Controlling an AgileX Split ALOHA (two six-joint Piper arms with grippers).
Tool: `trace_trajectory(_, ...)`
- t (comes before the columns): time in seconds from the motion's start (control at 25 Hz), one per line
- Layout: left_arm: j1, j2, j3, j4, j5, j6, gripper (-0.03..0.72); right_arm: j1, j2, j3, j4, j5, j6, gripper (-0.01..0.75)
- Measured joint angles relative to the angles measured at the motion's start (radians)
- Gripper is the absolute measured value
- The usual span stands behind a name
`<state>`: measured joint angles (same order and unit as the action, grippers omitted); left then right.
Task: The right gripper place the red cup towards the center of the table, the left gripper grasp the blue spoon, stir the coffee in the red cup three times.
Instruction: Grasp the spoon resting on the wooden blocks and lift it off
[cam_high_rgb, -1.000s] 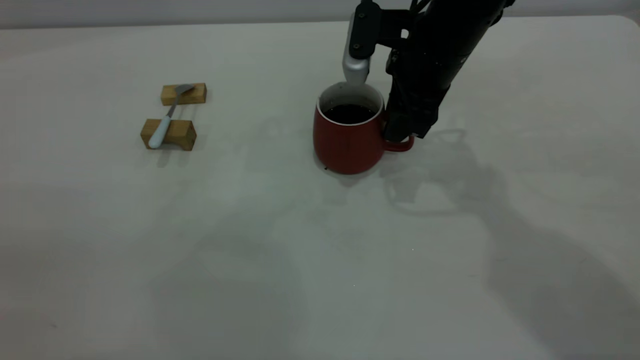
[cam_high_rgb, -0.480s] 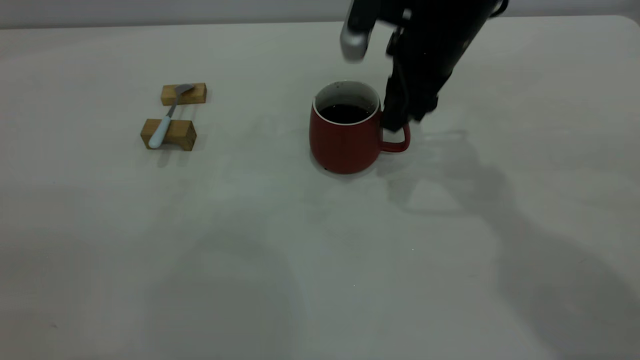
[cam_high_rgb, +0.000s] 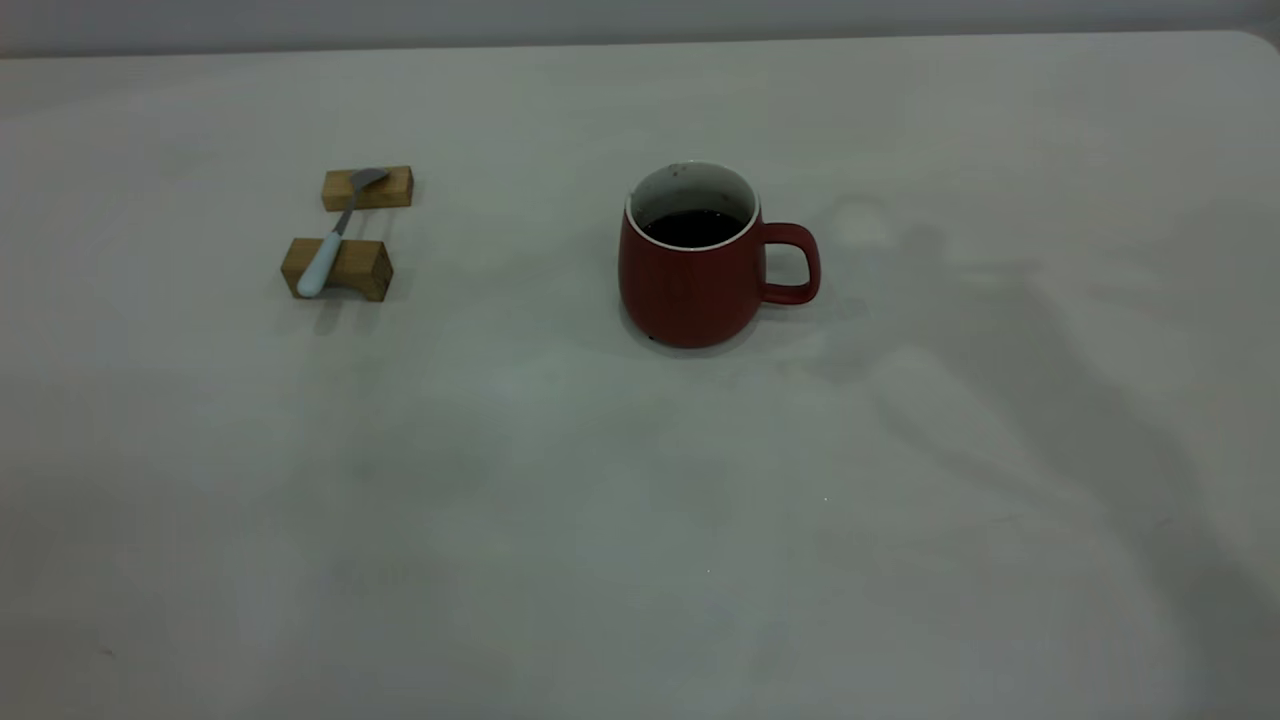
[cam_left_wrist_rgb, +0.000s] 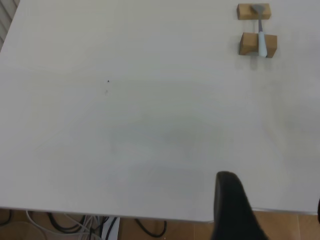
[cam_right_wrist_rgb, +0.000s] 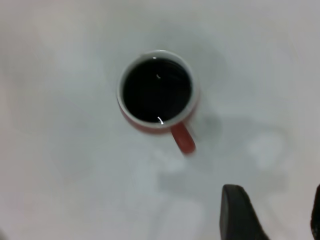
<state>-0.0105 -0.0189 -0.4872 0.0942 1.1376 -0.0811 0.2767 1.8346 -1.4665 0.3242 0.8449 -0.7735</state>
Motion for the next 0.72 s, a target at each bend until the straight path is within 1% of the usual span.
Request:
trace_trajectory(0.12, 0.0, 0.0, 0.0, 0.0, 0.0, 0.0, 0.476, -0.017, -0.143, 0.0, -0.094, 0.158, 0.23, 0.391)
trace_trajectory(0.24, 0.0, 0.0, 0.0, -0.001, 0.0, 0.0, 0.476, -0.016, -0.249, 0.0, -0.196, 0.327, 0.47, 0.391)
trace_trajectory(0.28, 0.0, 0.0, 0.0, -0.001, 0.0, 0.0, 0.476, -0.016, -0.279, 0.0, -0.223, 0.356, 0.538, 0.391)
trace_trajectory(0.36, 0.0, 0.0, 0.0, -0.001, 0.0, 0.0, 0.476, -0.016, -0.33, 0.012, -0.258, 0.377, 0.617, 0.391)
trace_trajectory(0.48, 0.0, 0.0, 0.0, -0.001, 0.0, 0.0, 0.476, -0.016, -0.412, 0.054, -0.27, 0.384, 0.658, 0.392)
trace_trajectory(0.6, 0.0, 0.0, 0.0, -0.001, 0.0, 0.0, 0.476, -0.016, -0.513, 0.125, -0.271, 0.388, 0.669, 0.422)
trace_trajectory(0.72, 0.0, 0.0, 0.0, -0.002, 0.0, 0.0, 0.476, -0.016, -0.63, 0.228, -0.278, 0.393, 0.672, 0.463)
